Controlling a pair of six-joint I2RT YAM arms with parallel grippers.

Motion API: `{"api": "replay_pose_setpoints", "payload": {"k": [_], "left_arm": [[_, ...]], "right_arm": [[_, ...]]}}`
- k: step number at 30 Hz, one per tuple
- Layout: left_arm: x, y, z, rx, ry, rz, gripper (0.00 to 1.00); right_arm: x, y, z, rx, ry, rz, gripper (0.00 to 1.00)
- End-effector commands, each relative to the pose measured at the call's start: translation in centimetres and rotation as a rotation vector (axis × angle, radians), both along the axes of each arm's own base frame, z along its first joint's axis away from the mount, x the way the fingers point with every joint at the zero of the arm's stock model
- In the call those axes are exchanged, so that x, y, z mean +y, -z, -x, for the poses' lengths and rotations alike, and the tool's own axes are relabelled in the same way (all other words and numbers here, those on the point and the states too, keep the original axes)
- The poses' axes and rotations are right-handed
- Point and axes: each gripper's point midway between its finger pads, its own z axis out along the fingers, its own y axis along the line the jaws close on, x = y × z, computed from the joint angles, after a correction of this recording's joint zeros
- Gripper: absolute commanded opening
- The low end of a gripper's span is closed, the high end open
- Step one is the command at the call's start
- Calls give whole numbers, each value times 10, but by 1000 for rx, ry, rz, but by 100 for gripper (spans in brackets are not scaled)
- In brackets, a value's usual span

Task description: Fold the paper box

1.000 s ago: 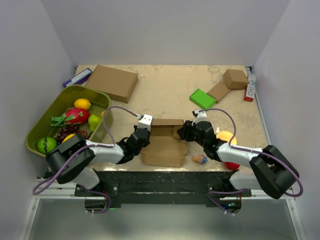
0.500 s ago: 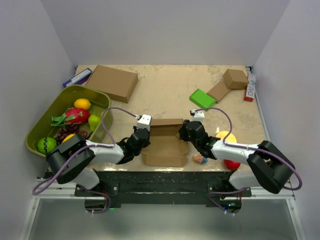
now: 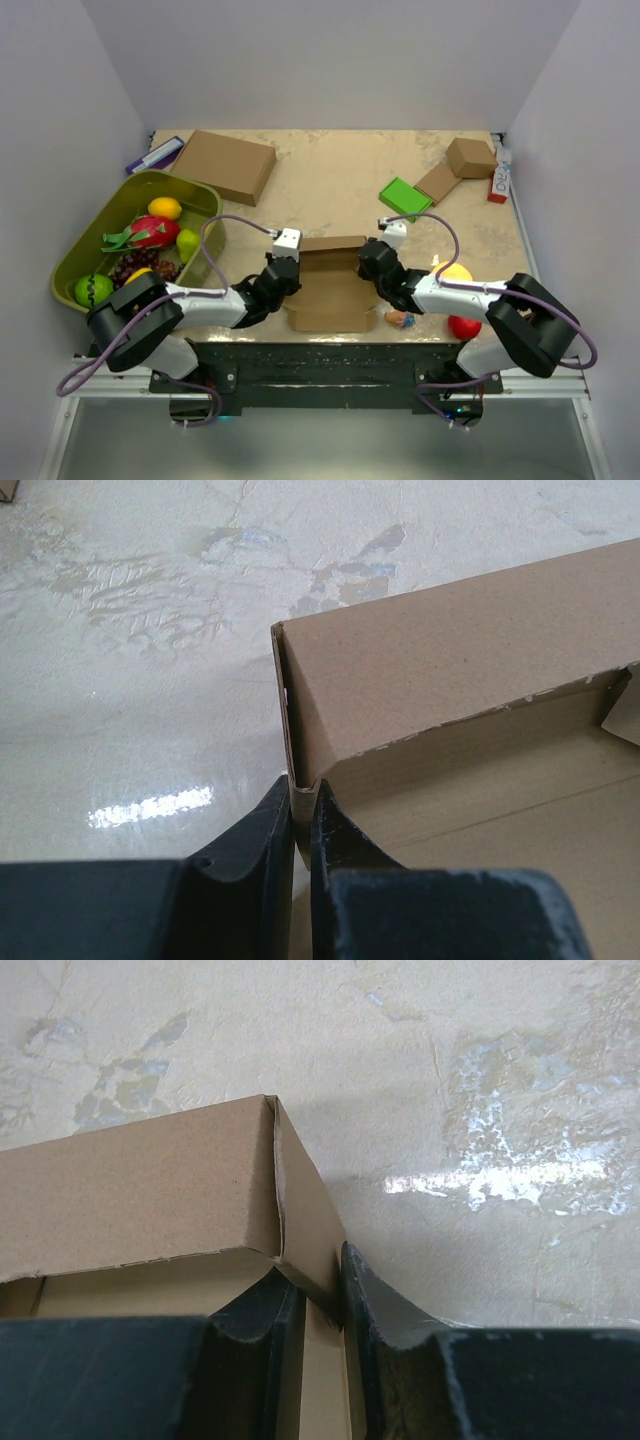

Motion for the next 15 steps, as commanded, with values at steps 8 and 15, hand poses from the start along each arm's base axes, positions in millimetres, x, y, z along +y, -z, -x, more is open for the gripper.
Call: {"api": "replay_pose_setpoints", "payload": {"k": [8, 15], "left_arm": [[10, -10, -3, -10, -33, 24, 0], [10, -10, -3, -13, -24, 22, 0]], "right_arm": [[-47, 23, 11, 48, 132, 168, 46], [-35, 27, 13, 53, 68, 126, 48]]}}
